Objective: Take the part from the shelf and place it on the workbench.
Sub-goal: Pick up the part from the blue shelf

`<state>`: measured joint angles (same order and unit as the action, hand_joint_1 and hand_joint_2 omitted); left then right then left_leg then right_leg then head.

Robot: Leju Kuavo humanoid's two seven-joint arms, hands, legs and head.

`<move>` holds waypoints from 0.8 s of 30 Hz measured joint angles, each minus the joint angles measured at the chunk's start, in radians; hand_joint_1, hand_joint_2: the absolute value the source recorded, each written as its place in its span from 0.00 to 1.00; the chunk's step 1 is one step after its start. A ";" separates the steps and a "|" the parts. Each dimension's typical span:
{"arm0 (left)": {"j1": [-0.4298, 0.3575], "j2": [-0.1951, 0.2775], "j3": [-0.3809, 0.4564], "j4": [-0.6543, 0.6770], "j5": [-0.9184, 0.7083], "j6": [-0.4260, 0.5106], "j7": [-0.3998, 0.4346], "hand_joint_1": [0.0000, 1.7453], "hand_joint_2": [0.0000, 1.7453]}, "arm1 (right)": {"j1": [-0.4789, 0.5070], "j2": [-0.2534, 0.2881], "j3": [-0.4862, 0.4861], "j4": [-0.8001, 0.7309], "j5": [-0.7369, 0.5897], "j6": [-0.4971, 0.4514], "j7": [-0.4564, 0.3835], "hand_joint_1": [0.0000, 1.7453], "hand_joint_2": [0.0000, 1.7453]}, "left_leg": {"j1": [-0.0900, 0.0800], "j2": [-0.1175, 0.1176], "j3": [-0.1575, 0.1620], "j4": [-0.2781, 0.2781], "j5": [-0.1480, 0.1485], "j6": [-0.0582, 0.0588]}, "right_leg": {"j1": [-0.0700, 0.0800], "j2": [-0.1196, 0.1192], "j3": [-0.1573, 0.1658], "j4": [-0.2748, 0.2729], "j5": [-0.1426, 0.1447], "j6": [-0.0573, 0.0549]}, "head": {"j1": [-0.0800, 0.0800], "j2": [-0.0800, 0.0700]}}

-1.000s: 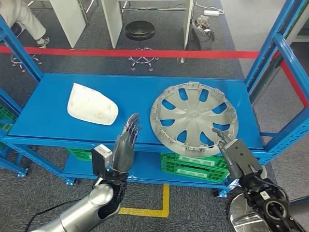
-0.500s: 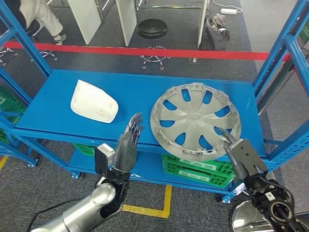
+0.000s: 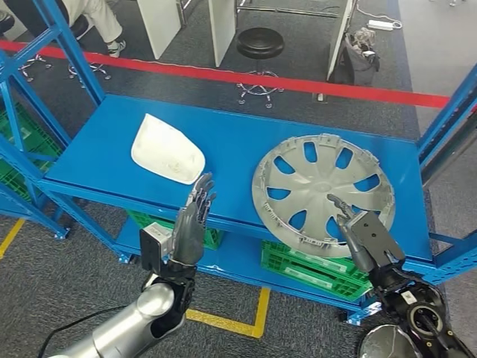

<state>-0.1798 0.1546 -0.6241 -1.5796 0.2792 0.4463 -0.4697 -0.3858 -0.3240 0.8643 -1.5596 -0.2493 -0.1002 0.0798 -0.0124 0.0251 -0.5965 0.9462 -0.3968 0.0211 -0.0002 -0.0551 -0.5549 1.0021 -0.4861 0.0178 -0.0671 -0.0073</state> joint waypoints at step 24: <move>0.005 -0.002 0.000 0.003 0.003 0.006 -0.002 0.00 0.00 | -0.001 -0.023 0.000 0.023 0.009 -0.019 0.078 0.00 1.00 | 0.015 -0.067 0.008 0.003 -0.002 -0.020 | -0.008 0.084 0.004 -0.023 0.030 -0.012 | 0.003 0.000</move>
<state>-0.1743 0.1527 -0.6241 -1.5766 0.2824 0.4521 -0.4719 -0.3870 -0.3472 0.8640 -1.5366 -0.2399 -0.1194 0.1582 0.0024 -0.0417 -0.5889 0.9495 -0.3984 0.0007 -0.0079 0.0289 -0.5514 0.9789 -0.4564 0.0058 -0.0642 -0.0072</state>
